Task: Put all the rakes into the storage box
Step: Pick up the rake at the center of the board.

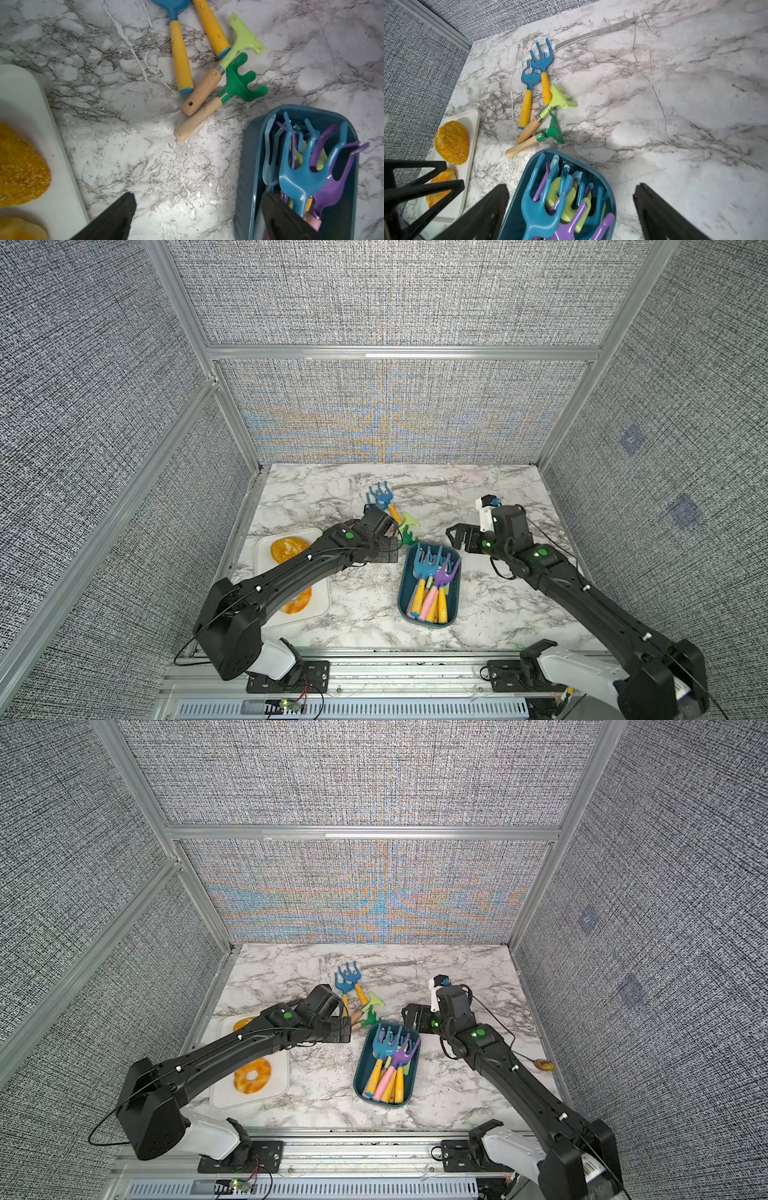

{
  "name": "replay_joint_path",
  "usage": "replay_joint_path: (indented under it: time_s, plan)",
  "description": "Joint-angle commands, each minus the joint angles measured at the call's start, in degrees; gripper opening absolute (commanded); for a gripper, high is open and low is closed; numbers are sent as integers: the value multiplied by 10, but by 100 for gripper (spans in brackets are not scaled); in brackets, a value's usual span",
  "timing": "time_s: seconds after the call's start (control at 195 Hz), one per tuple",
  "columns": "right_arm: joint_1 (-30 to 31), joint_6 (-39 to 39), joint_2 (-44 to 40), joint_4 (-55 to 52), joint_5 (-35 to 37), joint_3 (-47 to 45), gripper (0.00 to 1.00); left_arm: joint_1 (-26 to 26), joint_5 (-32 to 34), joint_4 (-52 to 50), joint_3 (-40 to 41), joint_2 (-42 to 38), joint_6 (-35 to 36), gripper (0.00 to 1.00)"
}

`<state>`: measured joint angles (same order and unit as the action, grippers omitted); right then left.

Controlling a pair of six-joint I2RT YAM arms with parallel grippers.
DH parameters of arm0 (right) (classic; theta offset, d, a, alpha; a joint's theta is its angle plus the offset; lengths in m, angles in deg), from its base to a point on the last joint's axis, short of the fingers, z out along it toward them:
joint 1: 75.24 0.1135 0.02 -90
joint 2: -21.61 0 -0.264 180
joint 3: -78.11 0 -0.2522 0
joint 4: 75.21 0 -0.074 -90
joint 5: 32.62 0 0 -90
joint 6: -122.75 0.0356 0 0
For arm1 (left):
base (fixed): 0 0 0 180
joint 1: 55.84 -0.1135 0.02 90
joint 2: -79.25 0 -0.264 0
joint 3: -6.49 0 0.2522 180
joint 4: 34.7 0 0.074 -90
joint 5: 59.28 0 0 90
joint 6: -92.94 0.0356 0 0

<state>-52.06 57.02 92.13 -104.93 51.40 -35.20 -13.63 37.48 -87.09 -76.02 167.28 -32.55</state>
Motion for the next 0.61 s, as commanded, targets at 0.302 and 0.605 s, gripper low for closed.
replay_joint_path:
  time_s: [0.302,0.605]
  plan:
    - [-2,-43,154,-20,-10,120,99,-95,-47,-67,-231,226,74,77]
    - [-2,-31,38,5,6,41,99,-114,-5,-131,-415,419,67,65]
